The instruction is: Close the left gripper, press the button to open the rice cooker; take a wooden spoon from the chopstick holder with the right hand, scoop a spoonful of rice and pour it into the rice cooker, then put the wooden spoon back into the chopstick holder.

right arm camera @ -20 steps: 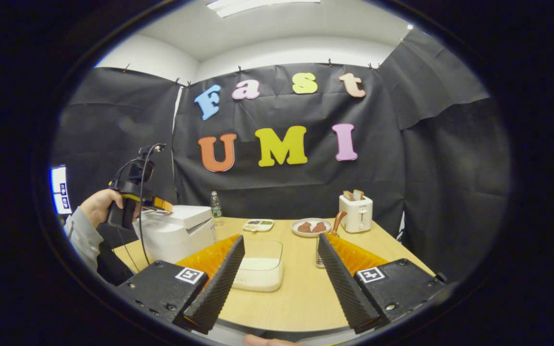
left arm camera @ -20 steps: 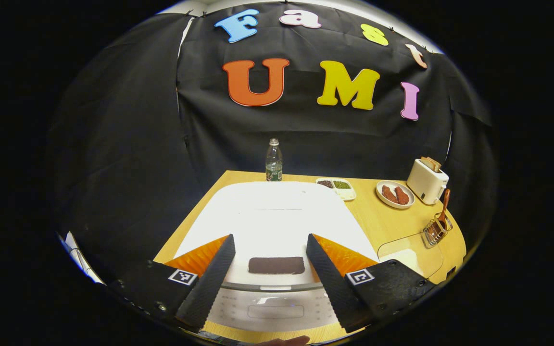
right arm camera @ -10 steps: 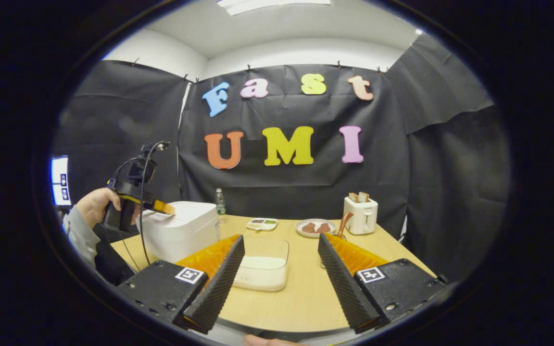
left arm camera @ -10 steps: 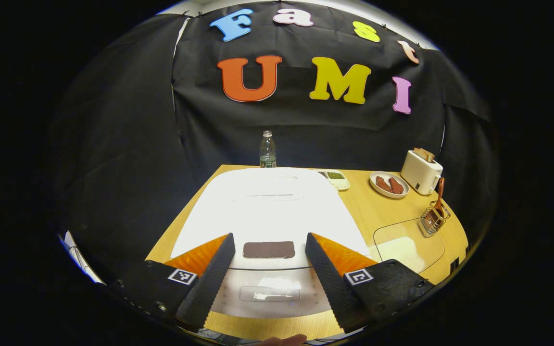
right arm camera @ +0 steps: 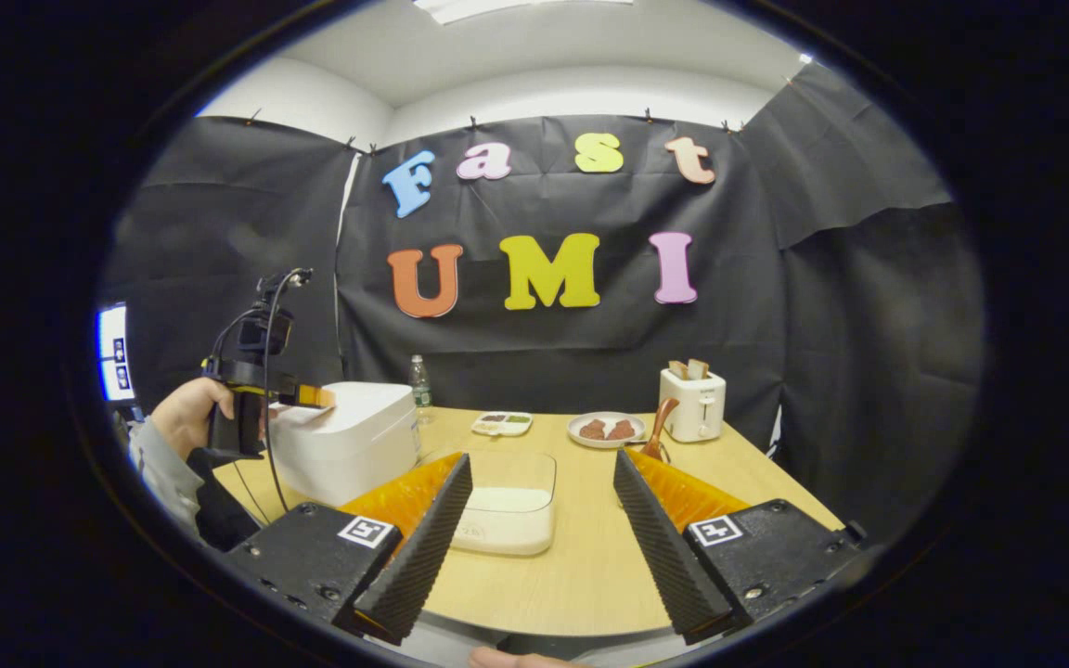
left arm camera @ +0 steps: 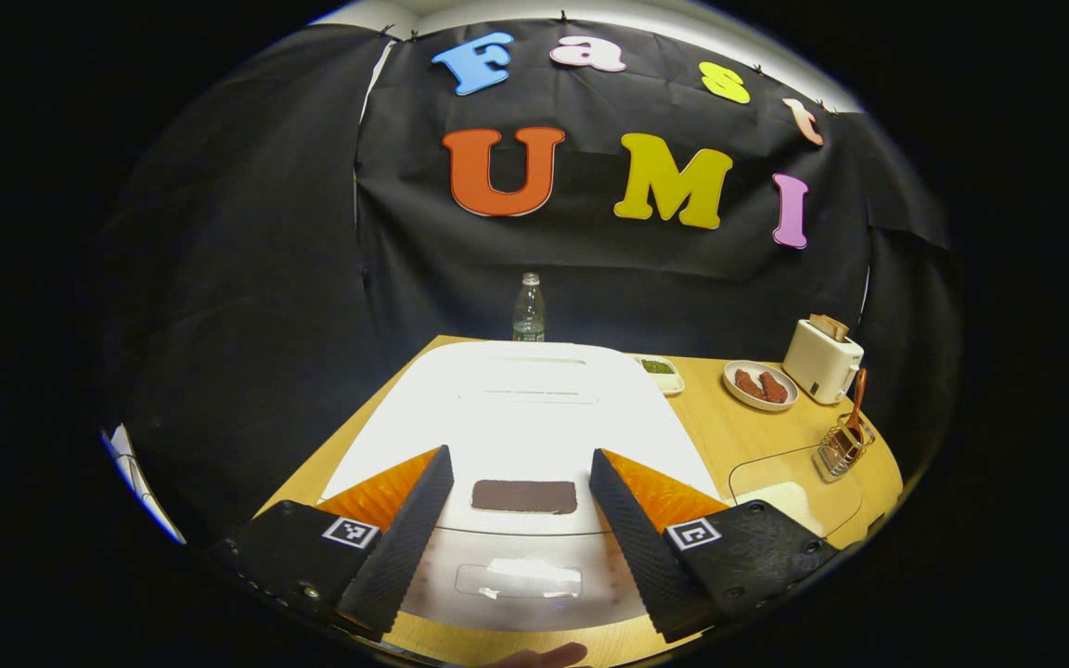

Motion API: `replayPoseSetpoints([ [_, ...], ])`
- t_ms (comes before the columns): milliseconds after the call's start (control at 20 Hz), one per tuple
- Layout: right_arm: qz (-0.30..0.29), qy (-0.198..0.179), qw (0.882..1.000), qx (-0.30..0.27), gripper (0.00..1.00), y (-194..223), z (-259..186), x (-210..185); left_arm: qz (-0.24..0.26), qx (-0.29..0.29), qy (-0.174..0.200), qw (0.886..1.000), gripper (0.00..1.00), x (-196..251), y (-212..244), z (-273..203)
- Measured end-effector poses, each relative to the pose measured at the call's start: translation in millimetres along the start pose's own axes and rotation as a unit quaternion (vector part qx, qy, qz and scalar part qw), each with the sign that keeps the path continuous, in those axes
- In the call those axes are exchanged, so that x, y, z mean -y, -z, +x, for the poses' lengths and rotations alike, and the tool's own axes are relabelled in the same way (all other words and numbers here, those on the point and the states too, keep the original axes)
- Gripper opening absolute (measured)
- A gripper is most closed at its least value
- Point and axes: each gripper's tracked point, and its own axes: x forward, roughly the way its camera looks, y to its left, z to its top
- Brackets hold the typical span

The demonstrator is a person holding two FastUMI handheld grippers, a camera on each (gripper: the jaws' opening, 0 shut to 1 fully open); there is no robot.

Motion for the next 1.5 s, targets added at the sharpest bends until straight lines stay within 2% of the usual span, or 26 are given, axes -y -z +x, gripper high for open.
replayPoseSetpoints([
  [300, 0.001, 0.007, 1.0, -0.001, 1.0, -0.7, 1.0, 7.1, -0.027, 0.016, -0.018, 0.999, 0.94, -5.6, -15.4, -14.0],
  [400, -0.001, 0.01, 1.0, 0.001, 1.0, -2.8, 0.9, 9.5, -0.031, 0.038, -0.008, 0.999, 0.94, -1.3, -24.9, -26.4],
  [450, 0.0, 0.015, 1.0, 0.003, 0.96, -4.2, 1.3, 12.8, -0.03, 0.047, -0.003, 0.998, 0.94, 1.6, -28.9, -33.8],
  [500, 0.002, 0.019, 1.0, 0.003, 0.96, -4.1, 2.4, 14.7, -0.026, 0.054, 0.0, 0.998, 0.94, 3.2, -31.9, -41.7],
  [550, 0.004, 0.02, 1.0, 0.001, 1.0, -4.2, 3.1, 15.6, -0.021, 0.06, 0.001, 0.998, 0.94, 3.8, -33.8, -50.3],
  [750, 0.013, 0.027, 1.0, 0.003, 1.0, -10.4, 3.5, 20.9, -0.008, 0.09, 0.01, 0.996, 0.94, 17.7, -46.4, -91.3],
  [800, 0.014, 0.03, 0.999, 0.006, 0.96, -13.0, 2.5, 23.8, -0.01, 0.098, 0.016, 0.995, 0.94, 24.0, -47.8, -102.6],
  [950, 0.007, 0.039, 0.999, 0.018, 0.96, -27.5, 1.7, 34.5, -0.009, 0.12, 0.036, 0.992, 0.94, 43.8, -53.4, -132.2],
  [1000, 0.005, 0.043, 0.999, 0.024, 1.0, -35.0, 2.5, 38.9, -0.002, 0.133, 0.038, 0.99, 0.94, 48.2, -58.1, -140.5],
  [1300, 0.024, 0.064, 0.997, 0.039, 1.0, -74.5, 7.1, 68.3, 0.031, 0.186, 0.032, 0.982, 0.94, 58.3, -72.2, -177.4],
  [1350, 0.024, 0.065, 0.997, 0.041, 1.0, -79.4, 7.2, 71.0, 0.026, 0.186, 0.032, 0.982, 0.94, 57.8, -70.2, -182.3],
  [1400, 0.024, 0.067, 0.997, 0.041, 0.96, -81.6, 8.0, 74.0, 0.02, 0.184, 0.035, 0.982, 0.96, 59.4, -65.5, -186.6],
  [1450, 0.023, 0.07, 0.996, 0.04, 0.96, -83.0, 7.5, 77.5, 0.012, 0.185, 0.037, 0.982, 0.96, 58.7, -63.3, -194.3],
  [1500, 0.022, 0.072, 0.996, 0.04, 1.0, -83.2, 6.9, 78.8, 0.005, 0.185, 0.04, 0.982, 0.96, 58.6, -61.4, -201.4],
])
